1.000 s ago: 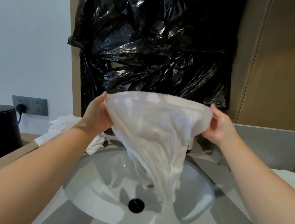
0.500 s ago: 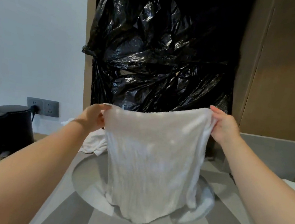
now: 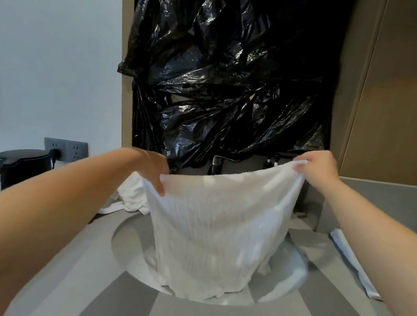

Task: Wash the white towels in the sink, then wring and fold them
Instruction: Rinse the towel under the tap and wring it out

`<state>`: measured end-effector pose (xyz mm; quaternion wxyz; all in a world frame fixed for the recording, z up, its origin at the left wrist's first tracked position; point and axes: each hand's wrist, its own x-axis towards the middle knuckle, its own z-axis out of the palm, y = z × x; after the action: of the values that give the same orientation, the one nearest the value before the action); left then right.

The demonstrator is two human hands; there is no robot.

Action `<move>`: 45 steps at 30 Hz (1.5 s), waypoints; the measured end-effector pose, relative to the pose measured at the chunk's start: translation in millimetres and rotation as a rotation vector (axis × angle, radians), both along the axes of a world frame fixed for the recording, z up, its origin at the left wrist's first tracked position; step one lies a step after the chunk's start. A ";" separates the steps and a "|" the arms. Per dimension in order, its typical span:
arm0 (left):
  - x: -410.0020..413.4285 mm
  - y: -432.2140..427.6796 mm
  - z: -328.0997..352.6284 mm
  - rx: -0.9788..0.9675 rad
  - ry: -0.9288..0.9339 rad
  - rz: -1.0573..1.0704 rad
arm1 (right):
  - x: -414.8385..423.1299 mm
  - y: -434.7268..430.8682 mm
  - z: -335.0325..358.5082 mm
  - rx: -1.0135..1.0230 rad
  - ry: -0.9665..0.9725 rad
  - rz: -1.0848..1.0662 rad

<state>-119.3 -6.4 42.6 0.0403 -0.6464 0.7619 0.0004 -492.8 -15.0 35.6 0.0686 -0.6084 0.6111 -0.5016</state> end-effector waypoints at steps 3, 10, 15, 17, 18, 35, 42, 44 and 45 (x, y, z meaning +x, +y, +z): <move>-1.5 -7.8 -14.1 -0.091 -0.047 -0.008 | 0.7 -3.4 -2.3 0.156 0.239 -0.144; 6.2 -8.8 -0.2 0.084 0.744 0.031 | 10.9 -5.1 13.3 0.096 0.092 0.016; -10.3 -9.9 29.9 0.050 0.688 0.335 | 33.5 -13.1 29.4 0.107 0.024 -0.142; -20.1 -4.3 34.4 0.005 0.622 0.392 | 37.8 -11.4 27.2 0.120 0.080 -0.196; -26.4 -1.6 36.4 0.017 0.662 0.405 | 40.6 -11.3 27.1 0.101 0.090 -0.207; -119.4 24.4 53.8 0.168 1.109 -0.178 | 87.3 39.4 4.7 -0.002 -0.203 0.640; -87.4 5.5 46.3 -0.153 0.854 -0.405 | 72.9 34.7 -7.5 0.127 -0.644 0.665; -77.2 -3.3 26.7 0.167 0.941 -0.449 | 72.0 34.9 -2.8 0.184 -0.667 0.744; -74.9 -6.0 17.4 0.327 0.959 -0.463 | 71.6 34.7 0.2 0.203 -0.666 0.791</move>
<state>-194.2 -12.4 60.0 -0.2121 -0.3748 0.8071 0.4039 -421.2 19.7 35.8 0.5017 -0.5905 0.3254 -0.5420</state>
